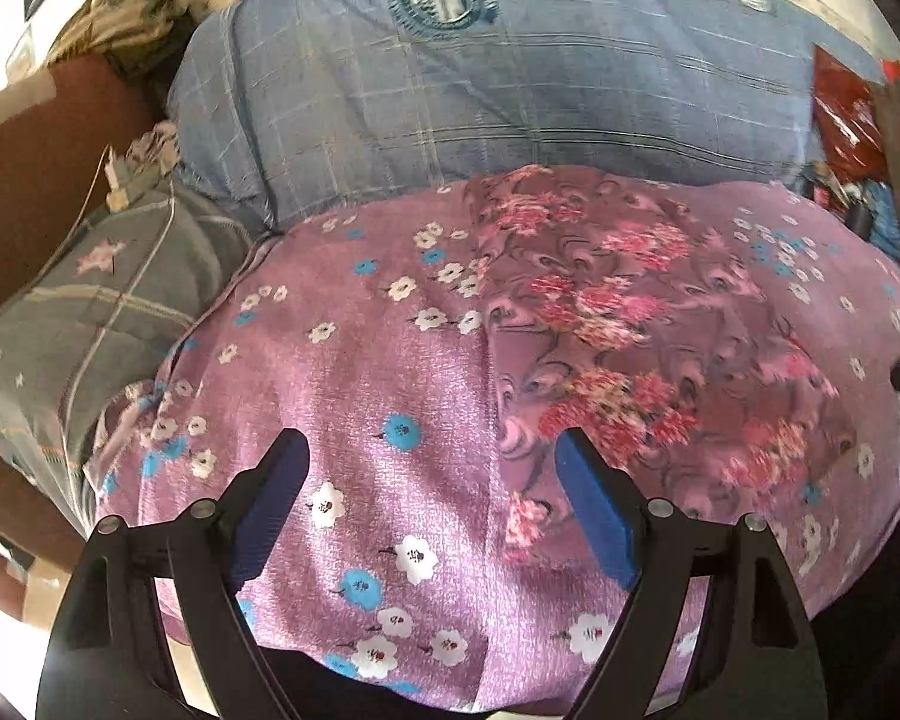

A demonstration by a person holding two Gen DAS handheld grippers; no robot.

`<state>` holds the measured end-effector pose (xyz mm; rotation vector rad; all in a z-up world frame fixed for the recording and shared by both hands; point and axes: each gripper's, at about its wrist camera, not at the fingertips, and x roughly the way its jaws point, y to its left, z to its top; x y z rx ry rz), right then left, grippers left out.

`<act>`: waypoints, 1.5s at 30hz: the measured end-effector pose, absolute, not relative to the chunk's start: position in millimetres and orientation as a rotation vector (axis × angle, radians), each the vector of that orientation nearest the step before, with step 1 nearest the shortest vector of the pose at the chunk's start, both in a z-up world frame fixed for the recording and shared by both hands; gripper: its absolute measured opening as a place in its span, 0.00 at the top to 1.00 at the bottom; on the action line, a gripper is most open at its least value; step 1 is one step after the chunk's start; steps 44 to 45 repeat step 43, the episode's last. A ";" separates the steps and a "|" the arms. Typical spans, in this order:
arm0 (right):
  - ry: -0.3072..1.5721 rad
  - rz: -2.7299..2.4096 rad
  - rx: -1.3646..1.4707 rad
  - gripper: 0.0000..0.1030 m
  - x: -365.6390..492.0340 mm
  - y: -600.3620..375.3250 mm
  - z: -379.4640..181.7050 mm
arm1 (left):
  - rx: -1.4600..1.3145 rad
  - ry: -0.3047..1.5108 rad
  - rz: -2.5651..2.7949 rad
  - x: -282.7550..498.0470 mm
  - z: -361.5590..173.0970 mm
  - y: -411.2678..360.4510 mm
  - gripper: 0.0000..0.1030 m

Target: Fold small clothes

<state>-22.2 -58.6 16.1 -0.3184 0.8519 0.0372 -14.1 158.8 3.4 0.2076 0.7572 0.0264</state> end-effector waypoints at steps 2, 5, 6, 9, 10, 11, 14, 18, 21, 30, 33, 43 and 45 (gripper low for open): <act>0.844 0.063 -0.290 0.01 -21.5 -56.5 20.9 | 0.219 0.775 0.003 -17.9 4.4 156.4 0.18; 0.841 0.077 -0.284 0.01 -20.6 -52.6 22.6 | 0.216 0.843 -0.066 -21.8 2.9 153.6 0.18; 0.838 0.077 -0.290 0.01 -20.7 -51.5 22.3 | 0.211 0.850 -0.082 -24.1 3.0 152.5 0.18; 0.838 0.081 -0.292 0.01 -21.8 -48.5 19.6 | 0.216 0.856 -0.088 -29.9 2.9 148.7 0.18; 0.844 0.087 -0.285 0.01 -21.7 -49.1 18.0 | 0.222 0.862 -0.094 -31.4 2.3 146.6 0.18; 0.848 0.089 -0.279 0.01 -22.3 -49.4 16.5 | 0.223 0.867 -0.100 -33.7 1.1 144.5 0.18; 0.855 0.089 -0.262 0.01 -24.5 -51.3 12.2 | 0.238 0.885 -0.128 -39.2 -2.2 137.3 0.18; 0.868 0.085 -0.246 0.01 -24.8 -54.9 7.9 | 0.302 0.899 -0.150 -45.0 -7.8 123.7 0.18; 0.869 0.082 -0.236 0.01 -24.1 -57.8 7.2 | 0.333 0.903 -0.166 -48.3 -10.1 115.7 0.18; 0.887 0.083 -0.196 0.01 -21.7 -65.5 3.3 | 0.399 0.843 -0.169 -52.5 3.6 109.8 0.18; 0.894 0.081 -0.191 0.01 -21.8 -68.8 0.7 | 0.401 0.849 -0.160 -49.3 4.5 112.4 0.18; 0.898 0.062 -0.156 0.00 -23.3 -82.6 -4.3 | 0.414 0.864 -0.133 -50.2 2.0 113.1 0.18; 0.898 0.062 -0.156 0.00 -23.3 -82.6 -4.3 | 0.414 0.864 -0.133 -50.2 2.0 113.1 0.18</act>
